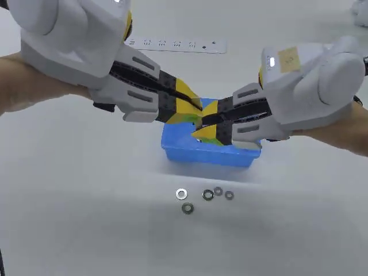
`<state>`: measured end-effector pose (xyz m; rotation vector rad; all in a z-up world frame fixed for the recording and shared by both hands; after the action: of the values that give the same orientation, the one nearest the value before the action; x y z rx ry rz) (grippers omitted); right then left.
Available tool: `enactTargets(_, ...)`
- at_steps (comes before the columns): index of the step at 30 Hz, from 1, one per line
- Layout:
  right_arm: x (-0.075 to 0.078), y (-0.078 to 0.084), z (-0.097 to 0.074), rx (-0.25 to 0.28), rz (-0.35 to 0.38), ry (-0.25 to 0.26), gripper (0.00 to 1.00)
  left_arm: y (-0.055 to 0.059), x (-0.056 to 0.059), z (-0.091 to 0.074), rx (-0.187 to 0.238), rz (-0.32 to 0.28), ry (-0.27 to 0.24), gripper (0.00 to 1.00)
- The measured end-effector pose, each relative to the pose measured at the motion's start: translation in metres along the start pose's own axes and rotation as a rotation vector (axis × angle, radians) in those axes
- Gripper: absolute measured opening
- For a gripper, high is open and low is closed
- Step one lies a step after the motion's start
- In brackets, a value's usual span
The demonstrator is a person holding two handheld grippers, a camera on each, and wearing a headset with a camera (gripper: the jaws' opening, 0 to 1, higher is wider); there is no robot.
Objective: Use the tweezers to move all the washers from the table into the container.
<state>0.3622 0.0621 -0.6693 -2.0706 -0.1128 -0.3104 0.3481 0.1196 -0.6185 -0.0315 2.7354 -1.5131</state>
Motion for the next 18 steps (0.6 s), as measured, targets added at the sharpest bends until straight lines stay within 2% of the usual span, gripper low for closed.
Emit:
enactTargets(2,-0.011,-0.005,-0.004,0.006,-0.004,-0.007,0.11,-0.003,0.011,-0.001,-0.002,0.004,0.002,0.07)
enactTargets(6,-0.034,-0.011,-0.006,0.014,-0.009,-0.023,0.11,-0.004,0.025,-0.002,-0.025,0.016,0.016,0.07)
enactTargets(7,-0.038,-0.012,-0.006,0.016,-0.005,-0.025,0.11,0.001,0.033,-0.002,-0.031,0.017,0.021,0.07)
enactTargets(9,-0.049,-0.012,-0.006,0.020,0.001,-0.029,0.11,0.004,0.031,-0.001,-0.034,0.017,0.025,0.07)
enactTargets(10,-0.055,-0.012,-0.005,0.020,0.004,-0.034,0.11,0.005,0.038,0.000,-0.034,0.012,0.027,0.07)
enactTargets(11,-0.059,-0.011,-0.005,0.020,0.008,-0.036,0.10,0.006,0.051,0.000,-0.036,0.010,0.028,0.07)
enactTargets(12,-0.062,-0.011,-0.004,0.020,0.009,-0.039,0.10,0.004,0.059,0.004,-0.038,0.010,0.028,0.07)
enactTargets(14,-0.069,-0.009,-0.004,0.025,0.017,-0.052,0.10,0.005,0.071,0.008,-0.032,-0.003,0.029,0.07)
enactTargets(18,-0.085,-0.001,-0.002,0.025,0.055,-0.075,0.10,0.013,0.088,0.014,-0.030,-0.038,0.027,0.07)
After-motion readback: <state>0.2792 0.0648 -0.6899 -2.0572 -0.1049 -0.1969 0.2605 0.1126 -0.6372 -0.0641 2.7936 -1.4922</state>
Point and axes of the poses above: the centre of the closed fingertips' face, and the gripper's own axes: z roughly forward along the fingers, x roughly to its right, y roughly out of its underside, the point moved 5 cm from there along -z, roughly backward along the fingers, and after that the axes turned 10 degrees about y, right-handed, at the moved point
